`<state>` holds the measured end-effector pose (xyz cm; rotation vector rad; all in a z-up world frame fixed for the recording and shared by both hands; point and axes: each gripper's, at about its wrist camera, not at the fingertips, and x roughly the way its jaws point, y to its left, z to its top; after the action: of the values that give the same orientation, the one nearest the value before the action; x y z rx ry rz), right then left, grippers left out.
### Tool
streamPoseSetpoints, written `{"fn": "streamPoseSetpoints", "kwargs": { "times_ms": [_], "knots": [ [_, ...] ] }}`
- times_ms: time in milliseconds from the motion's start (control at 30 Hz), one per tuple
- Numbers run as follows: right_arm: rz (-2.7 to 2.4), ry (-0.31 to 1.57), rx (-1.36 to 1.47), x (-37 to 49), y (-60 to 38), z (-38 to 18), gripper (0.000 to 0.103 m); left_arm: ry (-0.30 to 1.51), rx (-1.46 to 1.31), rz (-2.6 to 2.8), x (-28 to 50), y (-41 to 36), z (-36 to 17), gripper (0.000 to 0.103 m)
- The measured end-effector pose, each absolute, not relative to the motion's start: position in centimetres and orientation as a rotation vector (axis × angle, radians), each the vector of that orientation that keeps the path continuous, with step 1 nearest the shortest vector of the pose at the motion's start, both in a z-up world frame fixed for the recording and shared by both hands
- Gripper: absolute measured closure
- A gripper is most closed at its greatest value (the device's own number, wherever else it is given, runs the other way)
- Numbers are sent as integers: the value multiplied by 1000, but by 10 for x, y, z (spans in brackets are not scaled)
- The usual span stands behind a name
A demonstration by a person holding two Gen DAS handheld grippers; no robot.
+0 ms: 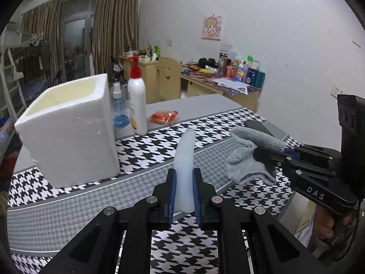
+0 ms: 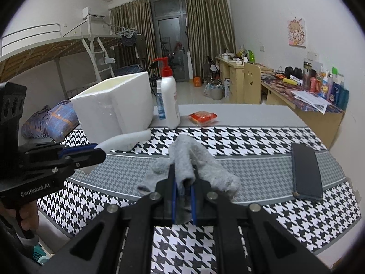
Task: Organize soft objects
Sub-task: 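Carry the sock in the right gripper while the left gripper carries the roll to the box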
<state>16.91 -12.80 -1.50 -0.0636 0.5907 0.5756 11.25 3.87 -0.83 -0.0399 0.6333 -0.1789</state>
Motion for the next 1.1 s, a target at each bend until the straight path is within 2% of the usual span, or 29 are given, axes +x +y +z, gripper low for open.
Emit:
{"fn": "streamPoseSetpoints", "kwargs": {
  "times_ms": [1100],
  "knots": [
    [627,517,-80,171,-69,34,90,499,-49,-39,96,103,38,88]
  ]
}}
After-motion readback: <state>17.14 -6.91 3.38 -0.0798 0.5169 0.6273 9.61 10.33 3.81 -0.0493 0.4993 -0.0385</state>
